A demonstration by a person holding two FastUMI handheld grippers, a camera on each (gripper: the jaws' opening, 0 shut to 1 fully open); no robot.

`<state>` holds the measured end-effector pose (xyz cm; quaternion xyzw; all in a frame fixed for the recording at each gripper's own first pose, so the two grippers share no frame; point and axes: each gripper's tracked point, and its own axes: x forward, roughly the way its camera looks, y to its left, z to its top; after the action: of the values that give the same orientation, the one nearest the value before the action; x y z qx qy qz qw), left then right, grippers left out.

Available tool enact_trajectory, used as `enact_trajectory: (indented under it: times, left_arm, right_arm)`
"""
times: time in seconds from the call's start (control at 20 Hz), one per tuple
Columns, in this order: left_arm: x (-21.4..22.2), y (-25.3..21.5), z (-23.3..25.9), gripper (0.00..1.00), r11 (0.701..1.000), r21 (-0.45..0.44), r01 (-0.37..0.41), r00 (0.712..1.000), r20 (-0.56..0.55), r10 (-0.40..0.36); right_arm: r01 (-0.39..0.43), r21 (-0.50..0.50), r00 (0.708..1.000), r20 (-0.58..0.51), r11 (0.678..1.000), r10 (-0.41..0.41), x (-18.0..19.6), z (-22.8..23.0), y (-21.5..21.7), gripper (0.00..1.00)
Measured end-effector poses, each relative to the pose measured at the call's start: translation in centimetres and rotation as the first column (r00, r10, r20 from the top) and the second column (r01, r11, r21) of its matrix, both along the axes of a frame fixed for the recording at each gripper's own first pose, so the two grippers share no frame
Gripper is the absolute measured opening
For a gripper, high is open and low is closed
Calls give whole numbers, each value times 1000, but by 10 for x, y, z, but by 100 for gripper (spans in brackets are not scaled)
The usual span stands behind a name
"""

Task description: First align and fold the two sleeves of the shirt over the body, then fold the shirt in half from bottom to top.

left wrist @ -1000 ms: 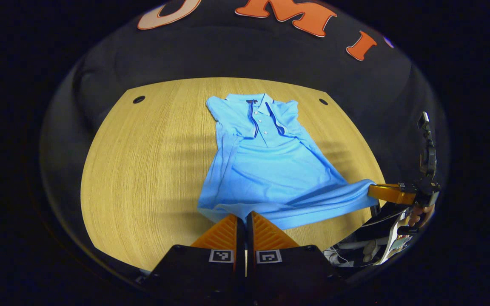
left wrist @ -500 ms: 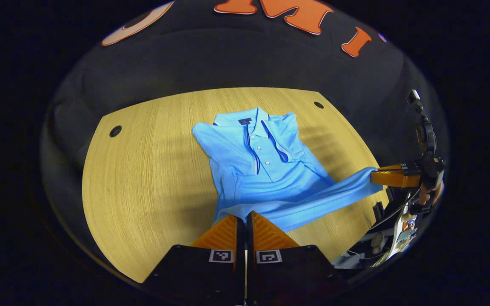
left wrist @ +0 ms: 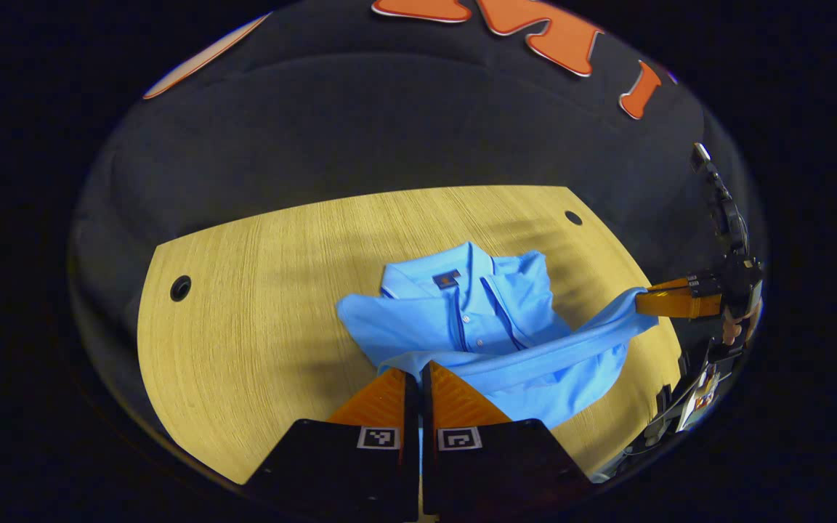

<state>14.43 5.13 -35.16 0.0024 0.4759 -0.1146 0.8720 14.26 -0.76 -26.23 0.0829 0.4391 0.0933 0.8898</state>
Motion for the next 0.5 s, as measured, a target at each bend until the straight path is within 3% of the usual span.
enact_trajectory:
  times: [0.5]
  left_arm:
    - [110,36,-42,5,997,0,-84,996,35,84]
  right_arm:
    - [87,0,995,40,996,-87,111,-17,3,4]
